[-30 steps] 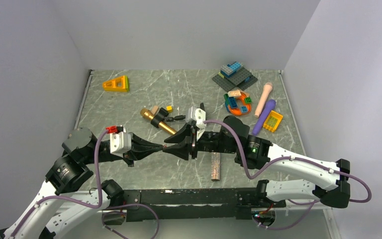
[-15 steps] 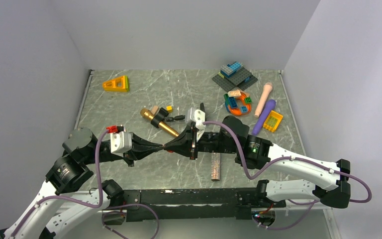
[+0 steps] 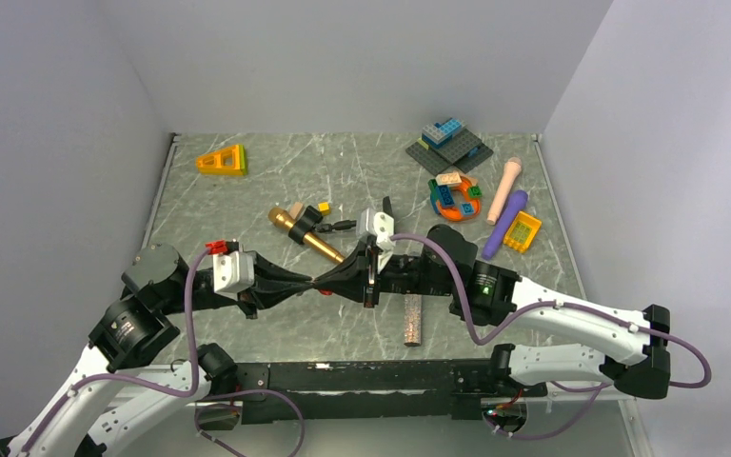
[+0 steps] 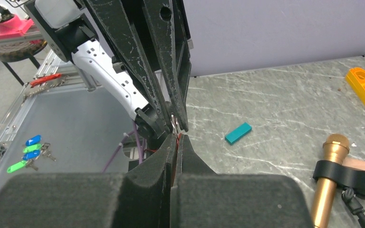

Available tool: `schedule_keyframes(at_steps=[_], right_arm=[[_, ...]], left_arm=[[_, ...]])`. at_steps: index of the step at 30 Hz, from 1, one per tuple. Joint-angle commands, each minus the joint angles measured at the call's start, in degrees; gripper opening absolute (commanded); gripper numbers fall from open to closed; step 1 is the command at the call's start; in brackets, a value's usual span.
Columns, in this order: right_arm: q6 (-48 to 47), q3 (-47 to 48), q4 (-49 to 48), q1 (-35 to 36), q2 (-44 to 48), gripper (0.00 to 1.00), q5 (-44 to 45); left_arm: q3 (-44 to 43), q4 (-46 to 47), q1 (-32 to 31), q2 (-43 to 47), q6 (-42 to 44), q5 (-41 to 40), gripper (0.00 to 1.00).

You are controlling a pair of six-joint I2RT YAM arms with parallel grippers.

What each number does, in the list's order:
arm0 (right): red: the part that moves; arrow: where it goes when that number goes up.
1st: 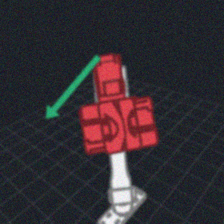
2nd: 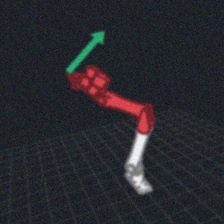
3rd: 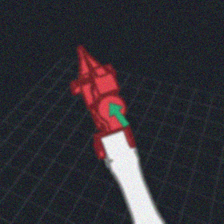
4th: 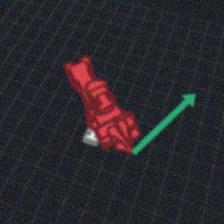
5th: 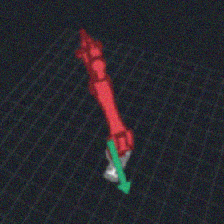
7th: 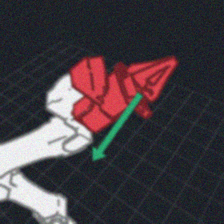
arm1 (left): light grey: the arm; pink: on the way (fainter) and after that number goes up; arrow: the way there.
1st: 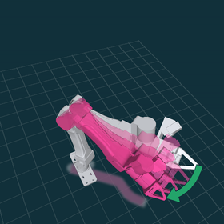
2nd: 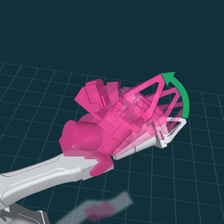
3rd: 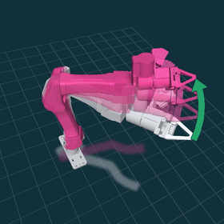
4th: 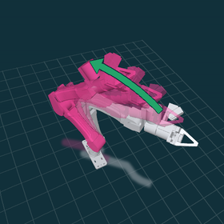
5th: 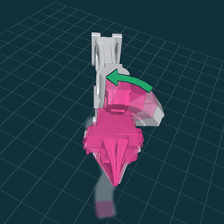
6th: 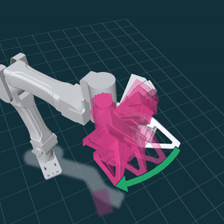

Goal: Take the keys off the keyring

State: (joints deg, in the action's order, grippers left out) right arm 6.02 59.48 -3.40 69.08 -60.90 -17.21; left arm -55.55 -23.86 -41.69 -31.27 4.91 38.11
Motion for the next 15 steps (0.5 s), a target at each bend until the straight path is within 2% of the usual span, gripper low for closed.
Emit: schedule_keyframes(at_steps=[1,8,12,15], right_arm=[[1.27,-1.39,-5.43,0.26,2.17,0.00,-0.68],[1.61,-2.67,-6.73,0.18,3.79,0.00,-0.21],[2.01,-3.90,-8.66,0.26,4.88,0.00,-0.13],[2.28,-4.19,-9.14,0.27,4.99,0.00,-0.34]], left_arm=[[0.38,1.36,-0.16,0.35,0.12,0.18,0.20],[0.52,1.86,-0.15,0.62,-0.69,-0.08,0.45],[1.17,3.43,-0.15,1.74,-2.34,-0.95,0.50],[2.29,6.96,-0.15,2.82,-4.40,-1.19,0.47]])
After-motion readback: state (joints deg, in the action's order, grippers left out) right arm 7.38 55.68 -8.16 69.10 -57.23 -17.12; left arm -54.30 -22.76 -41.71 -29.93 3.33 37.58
